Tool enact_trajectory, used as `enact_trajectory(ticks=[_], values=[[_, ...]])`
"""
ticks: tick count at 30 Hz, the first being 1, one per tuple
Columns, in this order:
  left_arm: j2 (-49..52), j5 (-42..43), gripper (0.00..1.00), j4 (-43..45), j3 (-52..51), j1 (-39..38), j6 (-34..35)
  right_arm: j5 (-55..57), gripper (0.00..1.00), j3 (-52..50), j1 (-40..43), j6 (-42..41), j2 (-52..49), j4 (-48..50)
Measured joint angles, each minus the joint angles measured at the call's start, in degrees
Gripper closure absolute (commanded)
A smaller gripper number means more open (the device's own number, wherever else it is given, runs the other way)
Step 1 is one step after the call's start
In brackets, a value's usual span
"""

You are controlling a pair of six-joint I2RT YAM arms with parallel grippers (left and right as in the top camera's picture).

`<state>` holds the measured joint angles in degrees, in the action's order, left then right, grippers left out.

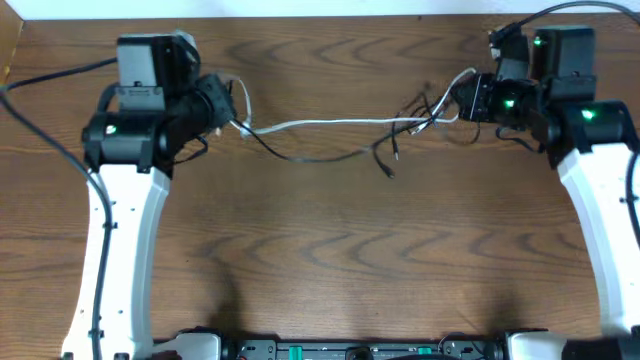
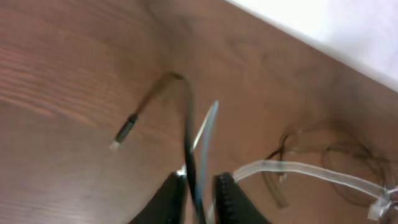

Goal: Untangle cables

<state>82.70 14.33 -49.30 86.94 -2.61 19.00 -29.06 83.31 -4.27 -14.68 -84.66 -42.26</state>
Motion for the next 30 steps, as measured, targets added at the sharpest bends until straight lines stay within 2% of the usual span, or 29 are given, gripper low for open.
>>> enact_trajectory(ticks=[2, 6, 15, 21, 26, 30], values=[[1.0, 0.8, 0.41, -0.5, 0.0, -1.0, -1.8, -4.6, 0.99, 0.0, 0.1, 0.3, 1.4, 2.2], [2.4, 4.2, 0.3, -0.2, 0.0, -3.3, -6.3, -10.8, 0.99, 0.0, 0.1, 0.0, 2.6, 5.1], [3.3, 19.3, 0.3, 4.7, 0.0, -7.3, -10.5, -11.6, 0.99, 0.0, 0.2, -6.1, 2.7, 7.1], [7.6, 22.9, 0.3, 6.4, 0.0, -11.2, -11.6, -13.1, 0.99, 4.0, 1.7, -8.4, 2.6, 7.1], [10.7, 26.0, 0.29, 7.4, 0.0, -15.1, -16.7, -13.9, 0.99, 11.1, 3.0, -9.0, 2.8, 6.1], [12.2, 27.8, 0.3, 9.3, 0.0, -18.6, -20.8, -14.2, 0.99, 11.9, 3.0, -9.0, 3.3, 3.6]])
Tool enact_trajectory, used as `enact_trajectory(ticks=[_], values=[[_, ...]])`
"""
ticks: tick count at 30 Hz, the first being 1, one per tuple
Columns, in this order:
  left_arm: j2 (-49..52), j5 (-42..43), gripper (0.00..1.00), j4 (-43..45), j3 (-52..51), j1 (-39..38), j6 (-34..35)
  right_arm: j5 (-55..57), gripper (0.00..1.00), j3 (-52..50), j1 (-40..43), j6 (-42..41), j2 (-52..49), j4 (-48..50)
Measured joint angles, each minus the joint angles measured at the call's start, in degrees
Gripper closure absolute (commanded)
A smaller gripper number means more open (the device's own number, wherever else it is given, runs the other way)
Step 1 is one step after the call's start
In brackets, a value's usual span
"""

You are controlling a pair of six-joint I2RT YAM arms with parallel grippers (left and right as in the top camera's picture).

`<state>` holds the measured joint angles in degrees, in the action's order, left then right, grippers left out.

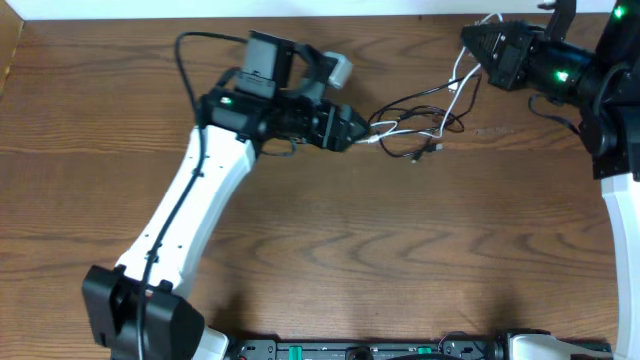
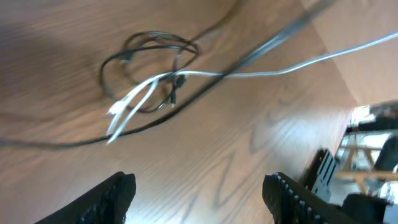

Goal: Untangle cables

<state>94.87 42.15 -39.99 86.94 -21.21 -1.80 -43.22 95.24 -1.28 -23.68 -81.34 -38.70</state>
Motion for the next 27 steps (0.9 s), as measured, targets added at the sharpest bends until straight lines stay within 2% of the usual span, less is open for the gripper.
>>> enact_trajectory(ticks=[14, 15, 16, 17, 18, 19, 23, 27], values=[[11.3, -1.0, 0.3, 14.8, 0.0, -6.1, -2.8, 0.0, 0.99, 0.0, 0.0, 1.1, -0.2, -5.4], [11.6, -1.2, 0.33, 15.6, 0.0, -6.4, -2.8, 0.0, 0.99, 0.0, 0.0, 1.2, -0.2, -5.6], [11.8, -1.4, 0.48, 16.6, 0.0, -6.8, -2.8, 0.0, 0.99, 0.0, 0.0, 1.4, -0.2, -6.0], [12.0, -1.6, 0.7, 17.2, 0.0, -7.1, -2.9, 0.0, 0.99, 0.0, 0.0, 1.5, -0.2, -6.3], [12.2, -1.7, 0.87, 17.8, 0.0, -7.2, -3.0, 0.0, 0.99, 0.0, 0.0, 1.7, -0.2, -6.8], [12.4, -2.0, 0.92, 18.2, 0.0, -7.3, -3.0, 0.2, 0.99, 0.0, 0.0, 1.8, -0.2, -7.3], [12.8, -5.3, 0.92, 18.4, 0.0, -7.3, -1.8, 4.2, 0.99, 0.0, 0.0, 2.1, -0.2, -11.0], [11.8, -9.6, 0.92, 18.0, 0.2, -5.6, 2.2, 13.8, 0.99, 0.0, 0.0, 2.2, -0.6, -15.3]])
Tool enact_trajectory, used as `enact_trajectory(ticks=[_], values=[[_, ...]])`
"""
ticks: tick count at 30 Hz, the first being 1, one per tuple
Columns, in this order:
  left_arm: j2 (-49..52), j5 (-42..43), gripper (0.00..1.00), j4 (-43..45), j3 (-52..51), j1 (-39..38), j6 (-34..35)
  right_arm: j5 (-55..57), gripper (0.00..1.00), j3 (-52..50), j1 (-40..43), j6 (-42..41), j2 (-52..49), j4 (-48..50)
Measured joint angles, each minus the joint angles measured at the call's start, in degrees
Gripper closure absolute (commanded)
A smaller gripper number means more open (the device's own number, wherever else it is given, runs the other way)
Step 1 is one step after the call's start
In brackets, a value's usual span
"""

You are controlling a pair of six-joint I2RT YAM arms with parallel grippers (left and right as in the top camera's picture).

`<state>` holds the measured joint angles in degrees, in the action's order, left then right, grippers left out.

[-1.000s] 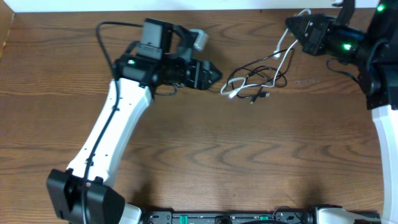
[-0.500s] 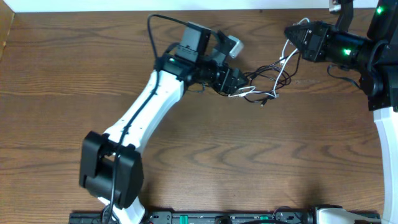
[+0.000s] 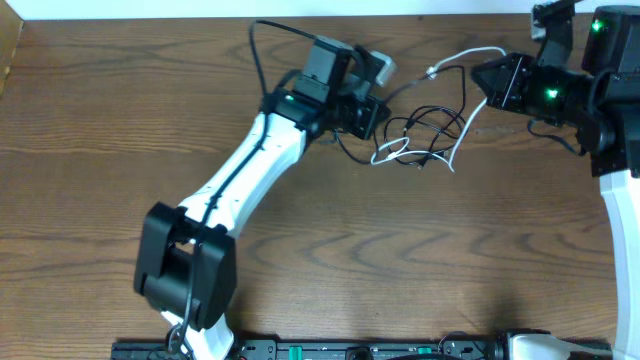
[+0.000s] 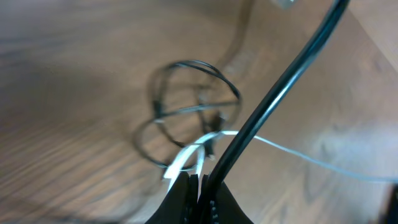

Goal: Untangle cables

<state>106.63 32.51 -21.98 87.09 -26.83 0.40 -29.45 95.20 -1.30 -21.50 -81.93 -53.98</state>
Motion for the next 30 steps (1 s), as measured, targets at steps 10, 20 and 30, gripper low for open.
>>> enact_trajectory(ticks=[10, 20, 30], values=[[-23.1, -6.3, 0.93, 0.3, 3.0, 10.0, 10.0, 15.9, 0.99, -0.7, 0.0, -0.7, -9.3, -2.9], [-35.1, -7.2, 0.93, 2.6, 3.7, 18.1, 14.6, 17.9, 0.99, -1.0, 0.8, -0.7, -24.1, -3.3], [-35.9, -7.4, 0.93, 12.6, 3.7, 22.7, 22.2, 18.8, 0.99, -1.2, 1.3, 0.3, -32.5, -3.4]])
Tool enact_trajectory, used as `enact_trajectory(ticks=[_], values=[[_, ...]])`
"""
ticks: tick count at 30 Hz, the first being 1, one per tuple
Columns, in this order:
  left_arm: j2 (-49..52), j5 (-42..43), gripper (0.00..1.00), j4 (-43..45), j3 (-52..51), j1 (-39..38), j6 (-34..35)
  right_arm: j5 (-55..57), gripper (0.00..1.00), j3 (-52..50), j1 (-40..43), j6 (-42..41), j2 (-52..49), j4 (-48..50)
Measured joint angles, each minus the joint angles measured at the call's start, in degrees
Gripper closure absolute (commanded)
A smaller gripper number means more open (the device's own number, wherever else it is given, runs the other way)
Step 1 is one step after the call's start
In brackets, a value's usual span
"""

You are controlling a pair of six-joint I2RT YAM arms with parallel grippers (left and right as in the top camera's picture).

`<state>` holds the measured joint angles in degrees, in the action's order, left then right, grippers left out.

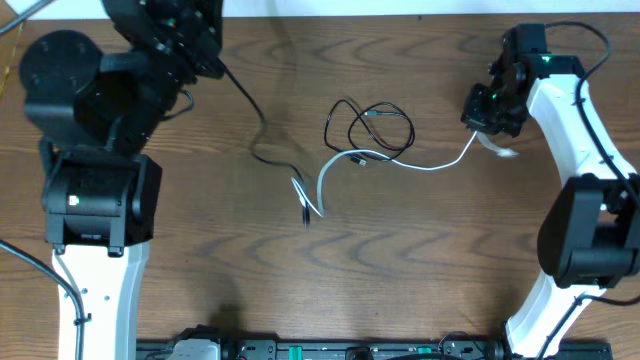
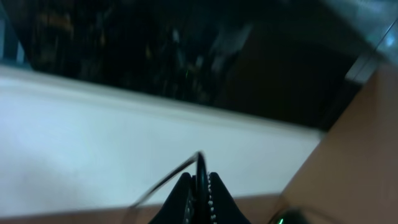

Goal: Untangle cables

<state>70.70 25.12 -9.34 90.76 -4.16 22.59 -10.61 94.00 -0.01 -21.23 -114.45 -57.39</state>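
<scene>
A thick black cable point(image 1: 262, 140) runs from my left gripper point(image 1: 212, 62) at the back left down to a plug point(image 1: 305, 215) mid-table. In the left wrist view the jaws point(image 2: 200, 182) are shut on that black cable, with a wall behind them. A white cable point(image 1: 420, 166) leads from my right gripper point(image 1: 478, 122) at the back right to the table's middle, and the gripper looks shut on its end. Thin black cable loops point(image 1: 372, 122) lie over the white cable.
The wooden table's back edge point(image 1: 350, 17) meets a white wall. My left arm's bulky base point(image 1: 95, 200) stands at the left. The right arm's white link point(image 1: 590, 150) runs down the right side.
My left gripper, then beside the tangle at the middle back, is now at the far back left with the black cable drawn out leftward. The tangle lies looser and lower on the table.
First both grippers stood far apart with the white cable stretched between them. Then my left gripper was open over the tangle near the middle. Then it was shut on the black cable there. Now that cable trails left, apart from the loops.
</scene>
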Motion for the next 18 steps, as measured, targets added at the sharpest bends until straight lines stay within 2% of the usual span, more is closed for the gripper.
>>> enact_trajectory(ticks=[4, 7, 9, 11, 13, 14, 18], values=[[-0.1, 0.0, 0.93, 6.0, 0.0, 1.4, 4.2, 0.3, 0.96, 0.0, 0.8, 0.5, -2.1, -0.1], [-0.2, 0.0, 0.92, 10.7, 0.0, 1.7, 7.9, 0.4, 0.82, 0.0, 1.9, 1.5, -3.0, 0.0], [-0.2, 0.0, 0.93, 14.9, -0.1, 1.7, 10.6, 0.4, 0.68, 0.0, 2.5, 2.8, -3.3, 0.0], [-0.3, 0.0, 0.93, 19.0, -0.1, 1.7, 13.6, 0.2, 0.37, 0.0, 2.8, 4.3, -3.3, 0.1], [-0.4, 0.0, 0.93, 23.0, -0.1, 1.7, 16.0, -2.2, 0.16, 0.0, 2.8, 7.2, -3.3, 0.6], [-0.7, 0.0, 0.92, 24.3, -0.1, 1.7, 17.8, -6.2, 0.1, 0.0, 2.8, 11.0, -3.3, 0.5], [-1.1, 0.0, 0.93, 23.9, -0.1, 1.6, 20.1, -16.7, 0.01, 0.6, 2.7, 18.4, -3.2, -1.6]])
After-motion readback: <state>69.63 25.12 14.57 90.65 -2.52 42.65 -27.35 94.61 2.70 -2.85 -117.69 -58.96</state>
